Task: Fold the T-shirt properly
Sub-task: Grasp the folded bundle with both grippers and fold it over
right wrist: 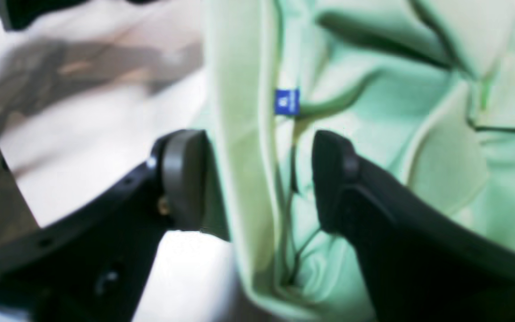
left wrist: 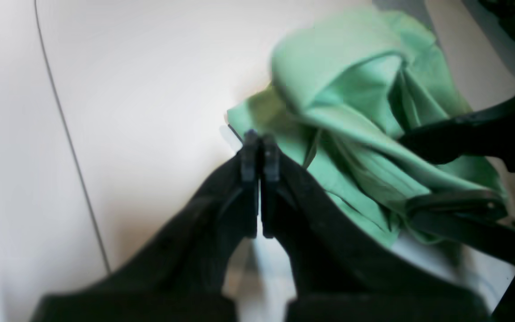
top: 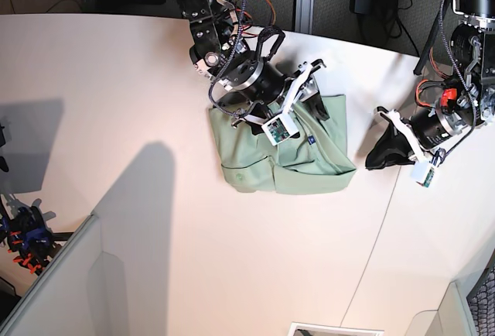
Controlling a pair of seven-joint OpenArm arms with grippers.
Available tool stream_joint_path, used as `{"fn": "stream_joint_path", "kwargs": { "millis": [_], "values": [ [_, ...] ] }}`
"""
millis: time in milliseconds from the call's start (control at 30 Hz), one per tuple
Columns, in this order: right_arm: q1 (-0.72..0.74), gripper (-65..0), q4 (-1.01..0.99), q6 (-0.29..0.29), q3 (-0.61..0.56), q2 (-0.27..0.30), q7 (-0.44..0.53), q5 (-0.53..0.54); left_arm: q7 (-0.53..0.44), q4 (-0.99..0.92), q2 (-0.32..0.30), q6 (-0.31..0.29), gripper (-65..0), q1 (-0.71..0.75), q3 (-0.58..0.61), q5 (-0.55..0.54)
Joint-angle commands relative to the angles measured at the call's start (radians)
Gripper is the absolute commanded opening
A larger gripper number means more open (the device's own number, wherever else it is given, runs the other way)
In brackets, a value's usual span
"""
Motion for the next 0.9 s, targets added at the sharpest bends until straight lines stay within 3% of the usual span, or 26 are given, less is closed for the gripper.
{"fn": "stream_joint_path", "kwargs": {
  "millis": [0,400,600,633,667,733,867],
  "values": [
    [0.014,-28.3,0.019,0.003,0.004,-0.004,0.043,0.012,-0.025,0.018,-0.006,-0.016,-65.0,-0.018,-0.003,-0.019],
    [0.016,-28.3,0.163,0.003,0.004,-0.004,0.055,0.04,-0.047,0.018,-0.025,-0.016,-65.0,-0.044,-0.003,-0.019],
    [0.044,-29.1,0.187,-0.008,0.099,-0.021,0.088,-0.061,0.021,0.08,-0.053,-0.016,-65.0,-0.06,0.016,-0.106],
    [0.054,-33.4,0.187,-0.009,0.132,-0.02,0.098,-0.073,0.041,0.122,-0.053,-0.016,-65.0,-0.055,0.033,-0.124],
    [0.065,-42.1,0.187,-0.009,0.171,-0.02,0.101,-0.085,0.047,0.167,-0.053,-0.016,-65.0,-0.047,0.055,-0.128],
    [0.085,-65.0,0.184,-0.009,0.254,-0.02,0.097,-0.097,0.046,0.245,-0.052,-0.016,-65.0,-0.032,0.112,-0.126],
    [0.126,-65.0,0.145,-0.008,0.406,-0.014,0.079,-0.061,0.046,0.275,-0.03,-0.016,-65.0,-0.029,0.225,-0.049]
  ]
}}
